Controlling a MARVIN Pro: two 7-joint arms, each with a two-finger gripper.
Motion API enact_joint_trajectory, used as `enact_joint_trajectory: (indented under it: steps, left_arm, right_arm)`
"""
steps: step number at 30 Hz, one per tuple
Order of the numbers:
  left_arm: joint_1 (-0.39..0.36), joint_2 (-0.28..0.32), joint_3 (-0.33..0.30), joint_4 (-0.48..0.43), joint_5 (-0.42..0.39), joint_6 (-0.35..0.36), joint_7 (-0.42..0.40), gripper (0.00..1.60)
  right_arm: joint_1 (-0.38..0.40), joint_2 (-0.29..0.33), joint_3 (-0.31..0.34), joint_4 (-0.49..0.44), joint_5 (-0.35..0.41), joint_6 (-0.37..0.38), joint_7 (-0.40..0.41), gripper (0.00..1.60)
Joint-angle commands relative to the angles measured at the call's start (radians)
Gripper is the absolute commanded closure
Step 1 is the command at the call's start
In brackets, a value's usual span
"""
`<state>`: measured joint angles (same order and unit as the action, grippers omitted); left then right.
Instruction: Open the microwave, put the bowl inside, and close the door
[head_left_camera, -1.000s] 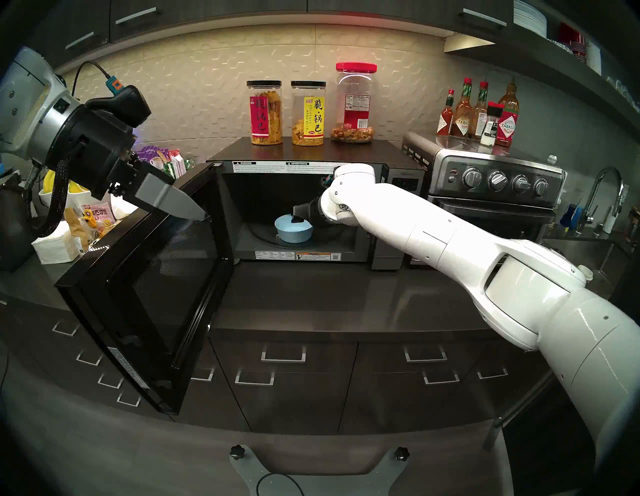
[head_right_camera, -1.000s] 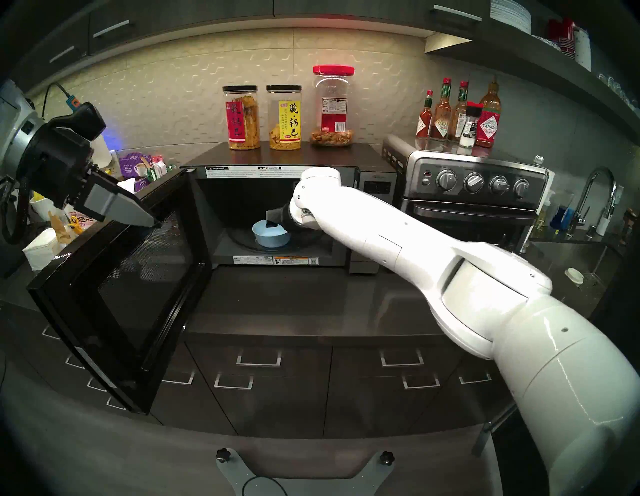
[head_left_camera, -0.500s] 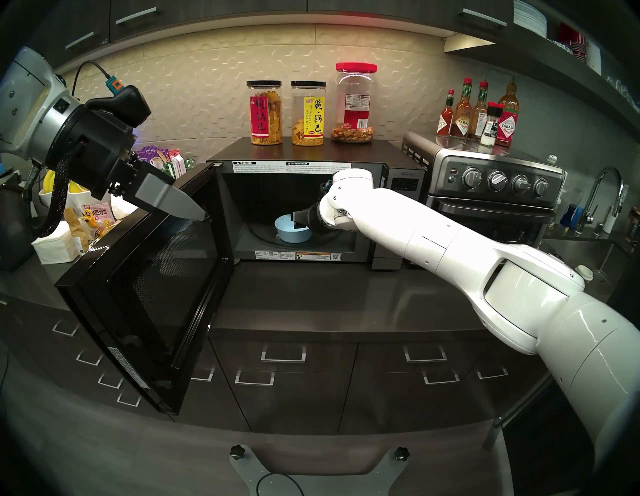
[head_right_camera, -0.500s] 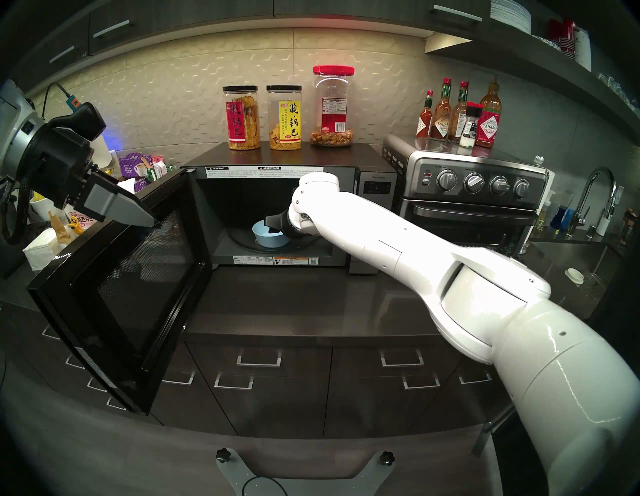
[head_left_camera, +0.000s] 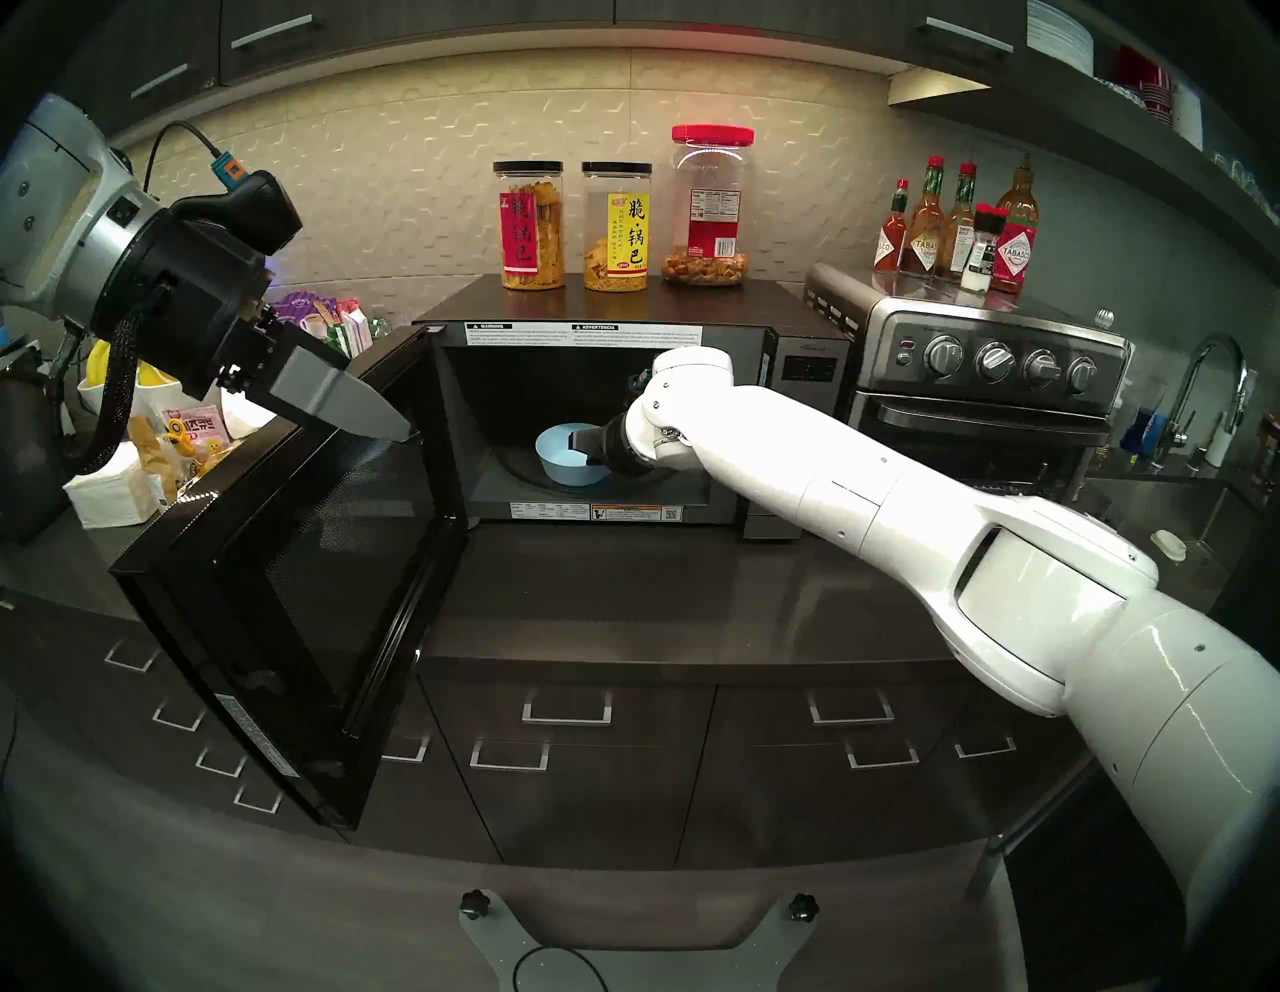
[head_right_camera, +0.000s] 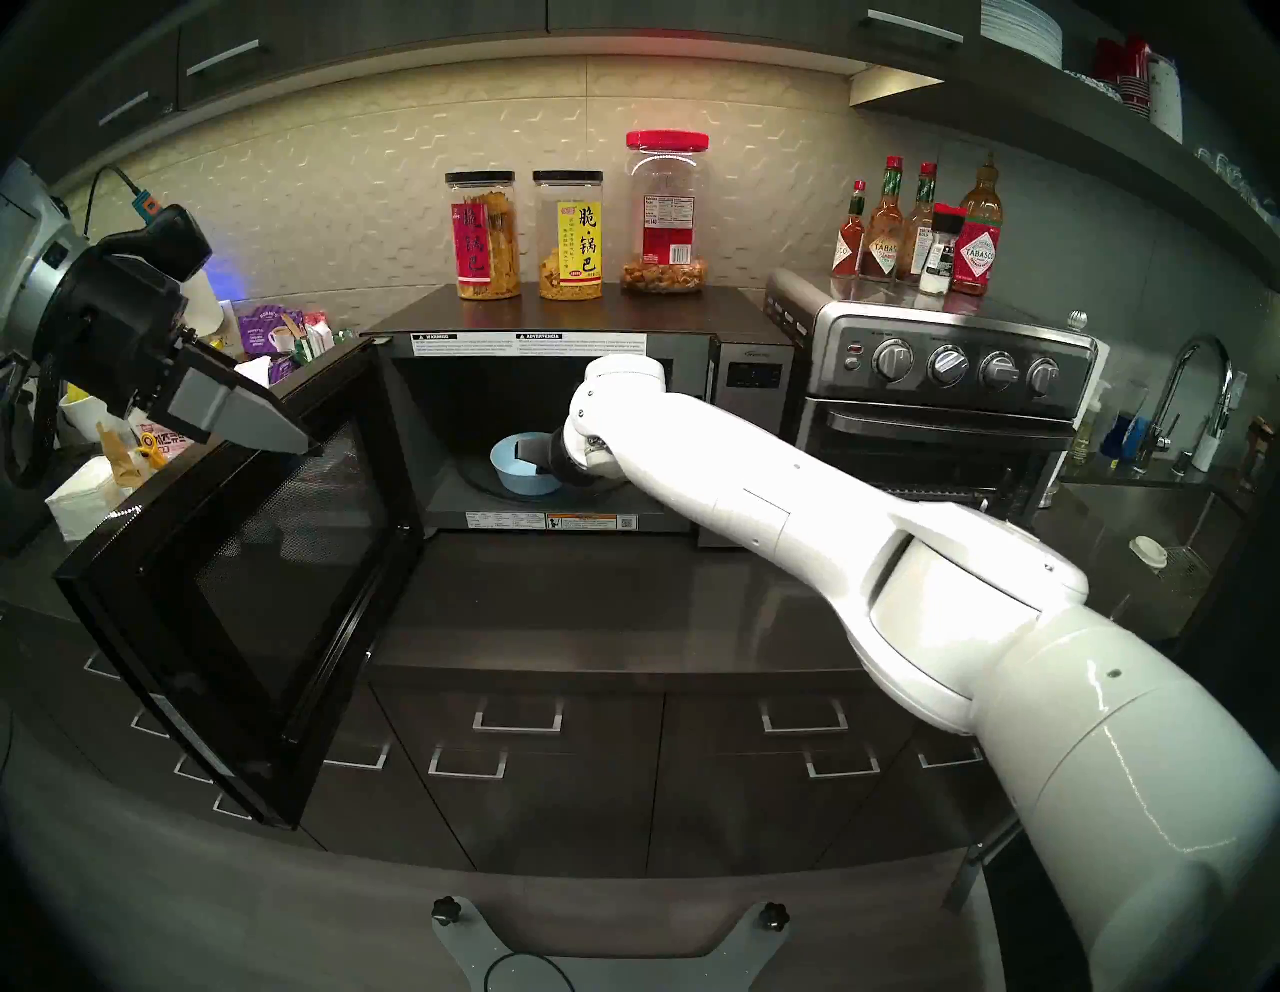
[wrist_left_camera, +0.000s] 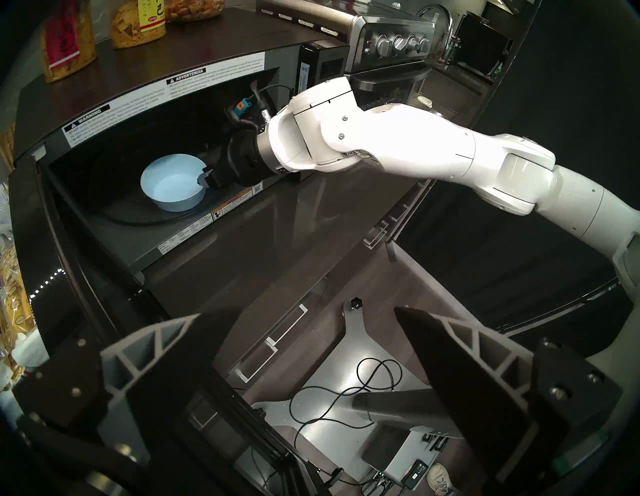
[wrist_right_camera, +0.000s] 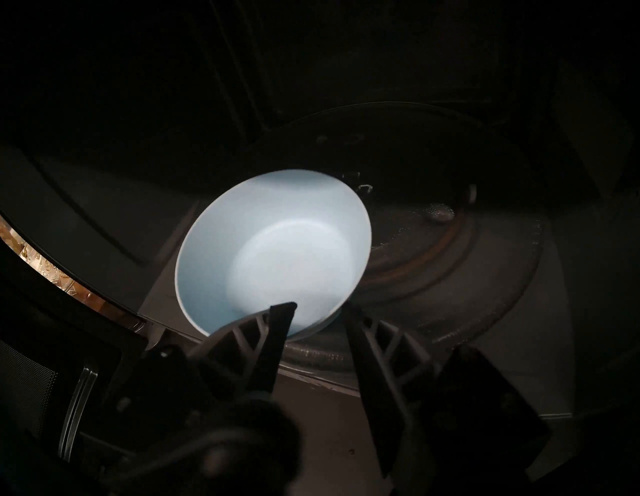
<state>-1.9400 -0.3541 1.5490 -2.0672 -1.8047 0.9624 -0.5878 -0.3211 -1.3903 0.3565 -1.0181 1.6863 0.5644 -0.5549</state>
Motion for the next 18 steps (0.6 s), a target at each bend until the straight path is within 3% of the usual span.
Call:
enact_joint_trajectory:
  steps: [1, 7, 9, 10, 11, 18]
  left_arm:
    - [-0.002, -0.003, -0.008, 0.003, -0.003, -0.002, -0.001, 0.00]
    - [-0.002, -0.003, -0.008, 0.003, -0.003, -0.002, -0.001, 0.00]
    - [-0.002, -0.003, -0.008, 0.003, -0.003, -0.002, -0.001, 0.00]
    - [-0.002, -0.003, -0.008, 0.003, -0.003, -0.002, -0.001, 0.00]
    - [-0.002, -0.003, -0.008, 0.003, -0.003, -0.002, -0.001, 0.00]
    - [-0.002, -0.003, -0.008, 0.003, -0.003, -0.002, -0.001, 0.00]
  right_arm:
    - [0.016, -0.006, 0.003, 0.003, -0.010, -0.008, 0.002, 0.94]
    - [0.015, -0.009, 0.003, 0.007, -0.018, -0.009, 0.003, 1.03]
    - [0.014, -0.010, 0.004, 0.007, -0.021, -0.010, 0.003, 1.42]
    - [0.014, -0.010, 0.004, 0.007, -0.021, -0.010, 0.003, 1.42]
    - [0.013, -0.011, 0.004, 0.008, -0.023, -0.011, 0.002, 1.60]
    - [0.014, -0.007, 0.008, 0.002, -0.033, -0.012, -0.003, 1.60]
